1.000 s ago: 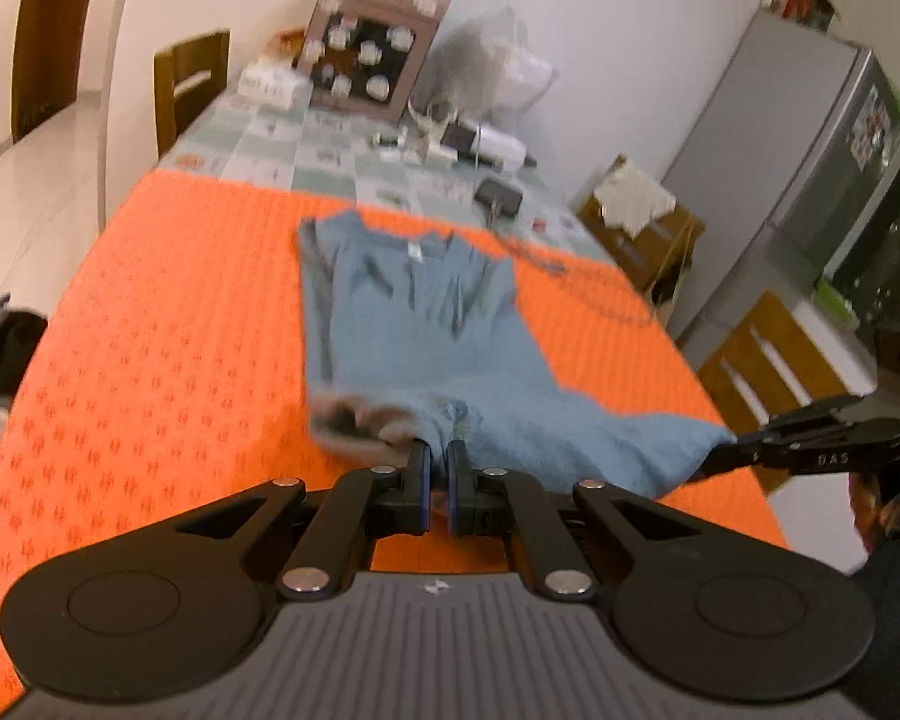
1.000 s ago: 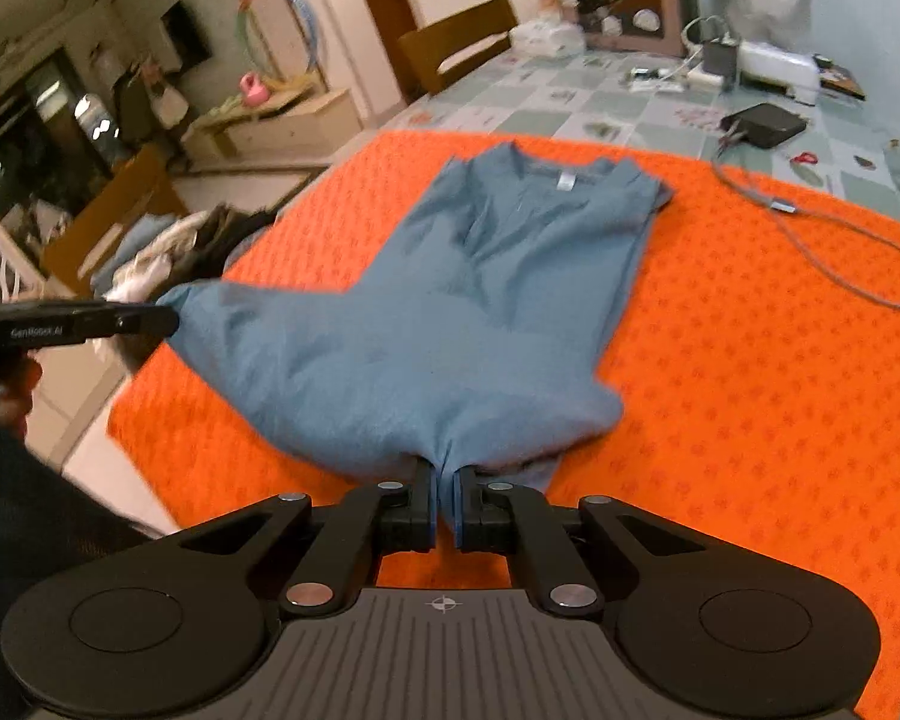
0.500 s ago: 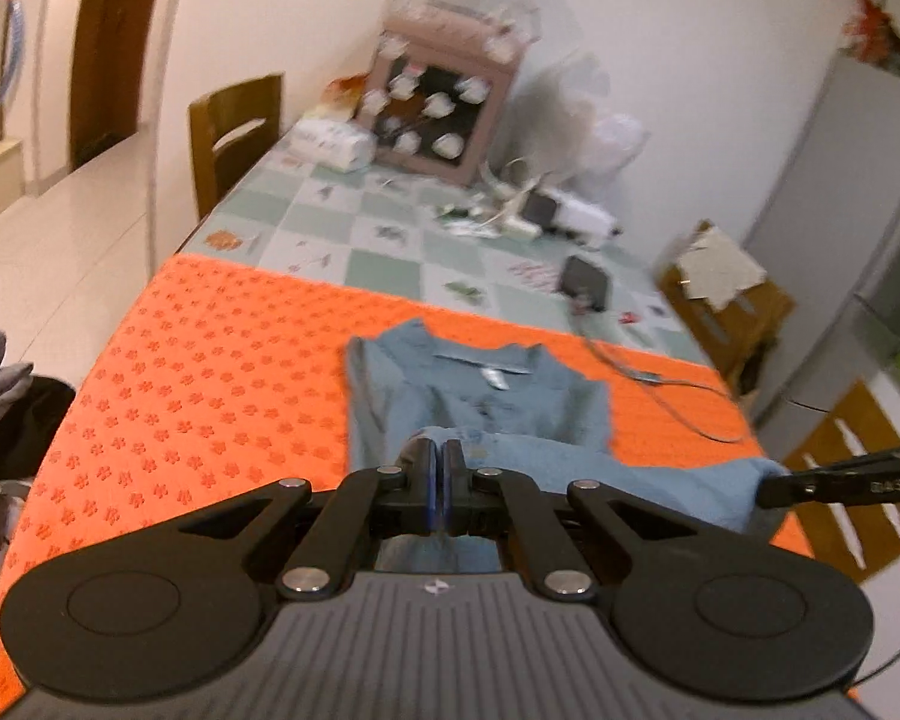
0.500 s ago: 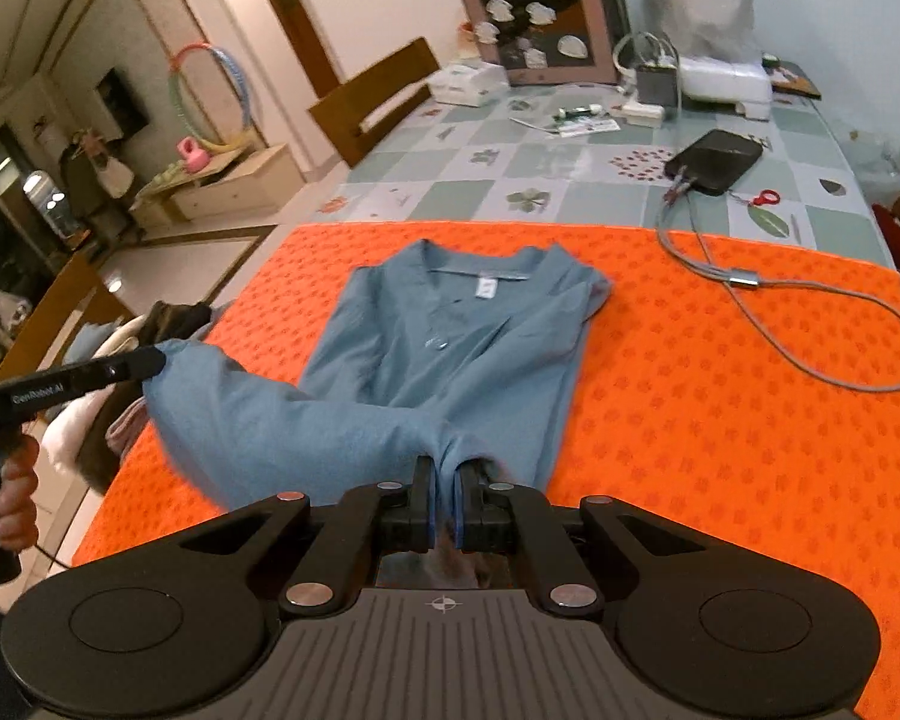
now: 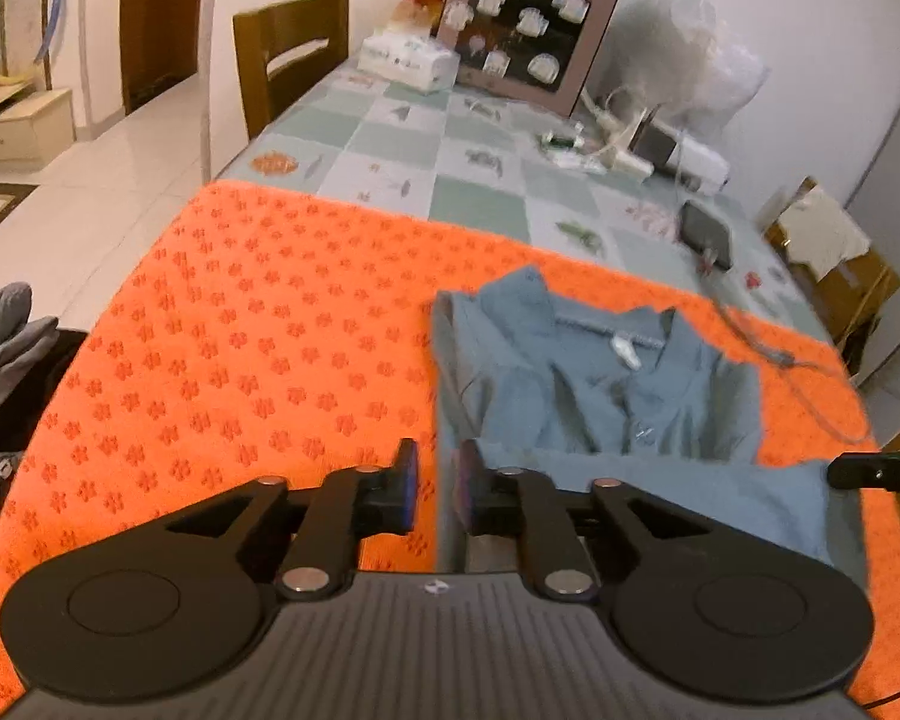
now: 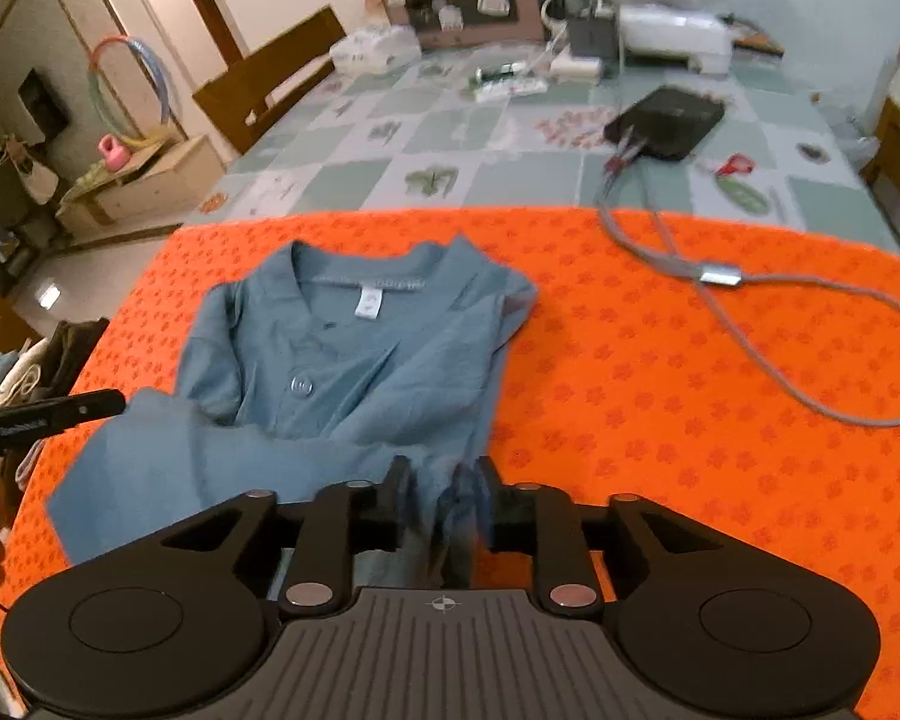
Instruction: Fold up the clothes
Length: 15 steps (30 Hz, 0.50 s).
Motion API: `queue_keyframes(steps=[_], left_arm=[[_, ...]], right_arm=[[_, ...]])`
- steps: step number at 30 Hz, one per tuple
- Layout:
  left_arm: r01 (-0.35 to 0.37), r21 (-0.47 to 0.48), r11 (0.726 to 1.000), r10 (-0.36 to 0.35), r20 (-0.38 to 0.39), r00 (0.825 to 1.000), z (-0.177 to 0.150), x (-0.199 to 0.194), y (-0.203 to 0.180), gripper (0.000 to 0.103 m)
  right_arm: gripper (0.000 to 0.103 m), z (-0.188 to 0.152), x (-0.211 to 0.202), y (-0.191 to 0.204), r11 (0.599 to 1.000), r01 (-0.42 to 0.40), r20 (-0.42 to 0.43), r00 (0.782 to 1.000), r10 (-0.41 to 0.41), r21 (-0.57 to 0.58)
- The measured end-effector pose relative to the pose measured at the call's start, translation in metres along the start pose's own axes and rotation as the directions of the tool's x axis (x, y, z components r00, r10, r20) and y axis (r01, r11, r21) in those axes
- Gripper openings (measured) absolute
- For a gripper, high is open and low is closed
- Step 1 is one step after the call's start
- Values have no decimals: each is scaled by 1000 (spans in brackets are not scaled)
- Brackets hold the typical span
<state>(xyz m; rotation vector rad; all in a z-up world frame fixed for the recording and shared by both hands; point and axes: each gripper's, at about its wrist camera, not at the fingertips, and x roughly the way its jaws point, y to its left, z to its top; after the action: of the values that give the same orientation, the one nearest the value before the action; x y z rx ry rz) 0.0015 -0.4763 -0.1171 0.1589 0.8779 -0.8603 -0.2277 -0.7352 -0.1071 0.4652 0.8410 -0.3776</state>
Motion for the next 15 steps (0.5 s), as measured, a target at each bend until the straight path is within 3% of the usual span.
queue_keyframes(steps=[5,8,10,15], left_arm=[[86,63,994,-89,44,995,-9,-34,-17,23],[130,170,977,-139,43,989,-25,-39,-42,23],[125,224,967,-132,16,991,-38,-30,-54,23],[41,272,961,-34,-31,999,-59,4,-59,23]], right_arm=[[39,-12,-38,20,995,-13,120,992,25,-104],[39,-25,-40,36,983,-92,132,985,114,-158],[39,-34,-29,45,974,-118,111,984,141,-193],[39,-55,15,56,959,-37,62,996,56,-283]])
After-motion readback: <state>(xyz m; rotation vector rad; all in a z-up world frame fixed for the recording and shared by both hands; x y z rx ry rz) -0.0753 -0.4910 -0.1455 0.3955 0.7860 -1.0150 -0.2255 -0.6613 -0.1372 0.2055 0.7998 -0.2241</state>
